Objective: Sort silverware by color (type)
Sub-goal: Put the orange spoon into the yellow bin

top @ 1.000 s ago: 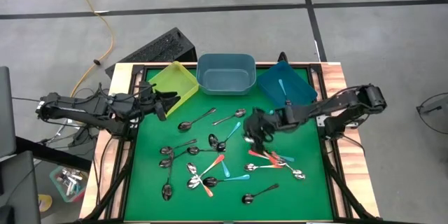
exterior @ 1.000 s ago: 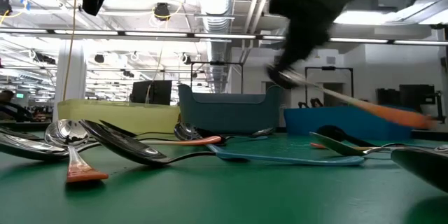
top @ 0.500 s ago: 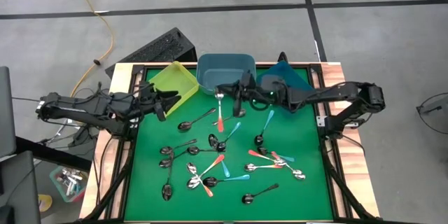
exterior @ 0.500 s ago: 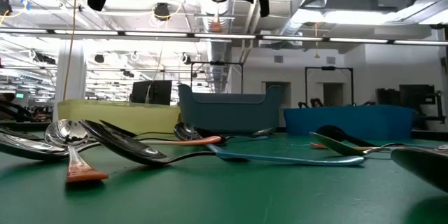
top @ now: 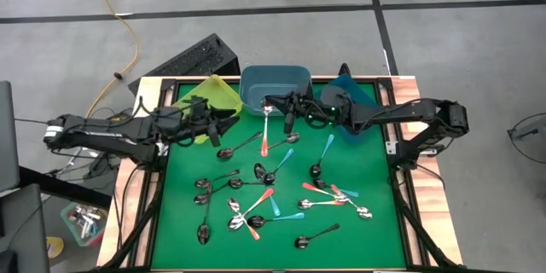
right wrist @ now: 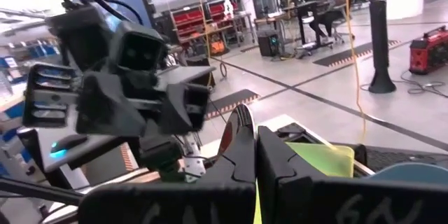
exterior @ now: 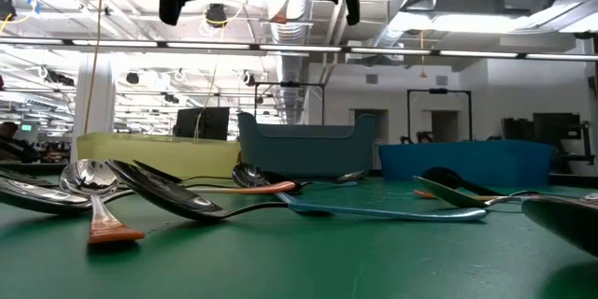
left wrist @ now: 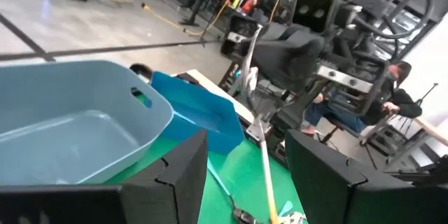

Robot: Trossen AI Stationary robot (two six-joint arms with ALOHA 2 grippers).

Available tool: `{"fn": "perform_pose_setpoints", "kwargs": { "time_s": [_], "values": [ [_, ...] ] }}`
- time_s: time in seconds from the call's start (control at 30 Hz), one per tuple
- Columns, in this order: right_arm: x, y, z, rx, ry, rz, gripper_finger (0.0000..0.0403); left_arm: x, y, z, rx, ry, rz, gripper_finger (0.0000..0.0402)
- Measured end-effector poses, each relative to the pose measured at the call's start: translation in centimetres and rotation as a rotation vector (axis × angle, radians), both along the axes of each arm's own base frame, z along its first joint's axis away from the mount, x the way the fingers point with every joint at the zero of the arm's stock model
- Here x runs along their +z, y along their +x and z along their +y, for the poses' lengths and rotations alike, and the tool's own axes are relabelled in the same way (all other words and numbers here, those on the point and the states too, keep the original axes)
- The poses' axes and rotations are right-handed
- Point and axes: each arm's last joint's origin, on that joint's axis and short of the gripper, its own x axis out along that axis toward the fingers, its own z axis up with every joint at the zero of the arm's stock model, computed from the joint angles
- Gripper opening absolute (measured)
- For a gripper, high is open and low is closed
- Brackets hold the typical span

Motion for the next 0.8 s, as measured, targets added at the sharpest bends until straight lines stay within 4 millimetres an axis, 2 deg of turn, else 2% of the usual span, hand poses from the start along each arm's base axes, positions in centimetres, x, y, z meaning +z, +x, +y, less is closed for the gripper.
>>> {"fn": "perform_pose_setpoints", "kwargs": {
  "time_s": [0.13, 0.27, 0.43, 0.57, 0.7, 0.8],
  "values": [
    [0.6, 0.2, -0.5, -0.058, 0.002, -0.01, 0.0007, 0.5, -0.5, -0.1, -0.035, -0.014, -0.036, 0.0176],
    [1.5, 2.4, -1.5, -0.079, -0.041, -0.008, 0.0007, 1.9, -2.3, -0.2, -0.049, -0.026, -0.128, 0.0176],
    [3.2, 7.3, -2.8, -0.091, -0.171, 0.041, 0.0007, 3.9, -5.7, -0.3, -0.055, -0.038, -0.286, 0.0176],
    [4.1, 11.2, -4.4, -0.096, -0.225, 0.032, 0.0007, 4.8, -7.6, -0.5, -0.064, -0.03, -0.362, 0.0176],
    [3.8, 14.1, -6.8, -0.13, -0.183, -0.009, 0.0007, 5.7, -9.4, -0.6, -0.07, 0.01, -0.445, 0.0176],
    [2.2, 15.9, -8.6, -0.147, -0.102, -0.033, 0.0007, 6.1, -10.7, -0.7, -0.065, 0.043, -0.485, 0.0176]
  ]
}}
